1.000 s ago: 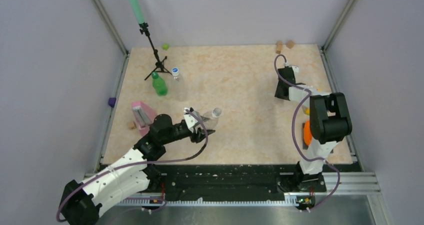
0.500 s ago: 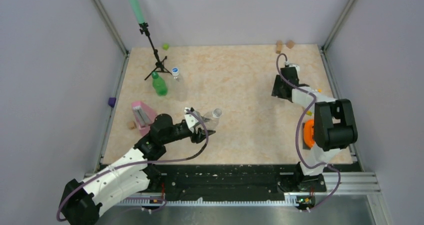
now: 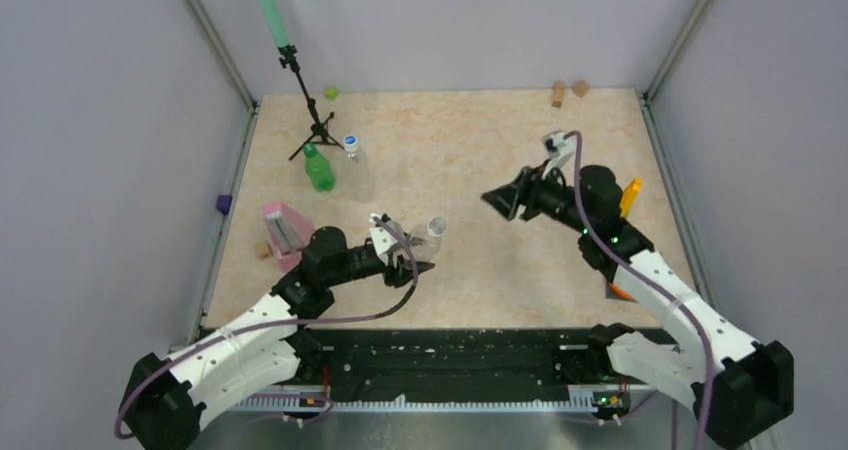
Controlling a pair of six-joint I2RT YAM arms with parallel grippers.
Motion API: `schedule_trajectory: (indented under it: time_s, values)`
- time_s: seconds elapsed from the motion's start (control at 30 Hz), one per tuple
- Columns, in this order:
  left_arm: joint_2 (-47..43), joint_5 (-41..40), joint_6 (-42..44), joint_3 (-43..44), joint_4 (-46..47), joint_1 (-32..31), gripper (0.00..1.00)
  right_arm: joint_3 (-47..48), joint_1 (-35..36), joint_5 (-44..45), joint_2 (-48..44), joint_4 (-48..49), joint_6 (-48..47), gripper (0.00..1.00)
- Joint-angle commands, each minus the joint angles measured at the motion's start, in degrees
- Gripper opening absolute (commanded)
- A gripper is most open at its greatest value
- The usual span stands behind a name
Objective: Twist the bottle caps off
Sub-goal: Place the bottle cap at the center of the board, then place the plastic bottle at the center of the board.
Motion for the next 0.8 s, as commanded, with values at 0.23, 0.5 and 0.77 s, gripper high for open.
schedule_trajectory:
  time_s: [0.23,0.5,0.77]
  values:
    - [3.7,3.7,-2.1,1.0,3.5,-0.1,0.0,-3.8,20.7,-1.9,-13.3,5.2,3.0,0.56]
    - [4.1,4.7,-2.7,1.1,3.9,-0.1,0.0,-0.9,25.3,4.4,-9.0,1.3,-0.2,0.56]
    - [5.8,6.4,-3.5,1.7,4.0,-0.1,0.0,-1.2,25.4,-1.3,-6.5,8.2,2.0,0.57]
